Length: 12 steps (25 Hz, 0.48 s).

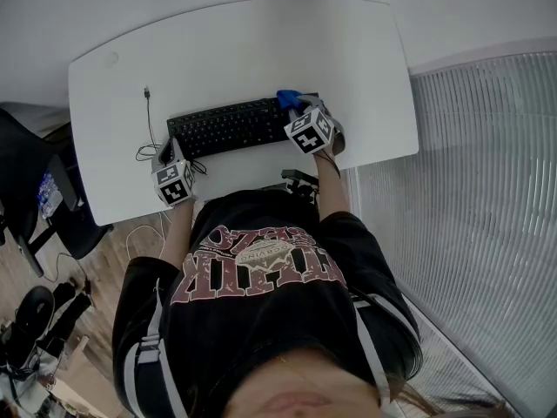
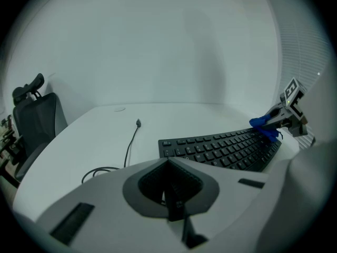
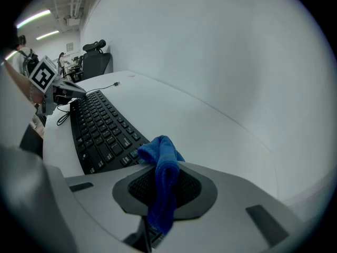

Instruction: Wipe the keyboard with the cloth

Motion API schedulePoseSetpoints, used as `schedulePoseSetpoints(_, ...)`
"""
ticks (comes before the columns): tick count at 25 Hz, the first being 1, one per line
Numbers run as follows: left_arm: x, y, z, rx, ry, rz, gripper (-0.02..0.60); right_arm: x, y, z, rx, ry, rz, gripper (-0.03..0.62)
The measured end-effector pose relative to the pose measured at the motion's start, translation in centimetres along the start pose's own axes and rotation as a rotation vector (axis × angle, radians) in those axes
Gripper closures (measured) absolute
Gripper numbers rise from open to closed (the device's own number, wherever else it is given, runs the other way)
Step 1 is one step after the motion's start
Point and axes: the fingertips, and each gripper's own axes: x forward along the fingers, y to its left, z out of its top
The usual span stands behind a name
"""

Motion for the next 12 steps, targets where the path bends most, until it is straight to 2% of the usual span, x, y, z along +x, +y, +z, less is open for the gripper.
schedulePoseSetpoints(12,0.3,0.2,-0.4,-0.004,-0.004,0.029,0.552,-0.5,-3.4,-3.6,0.104,0.018,-0.067,0.530)
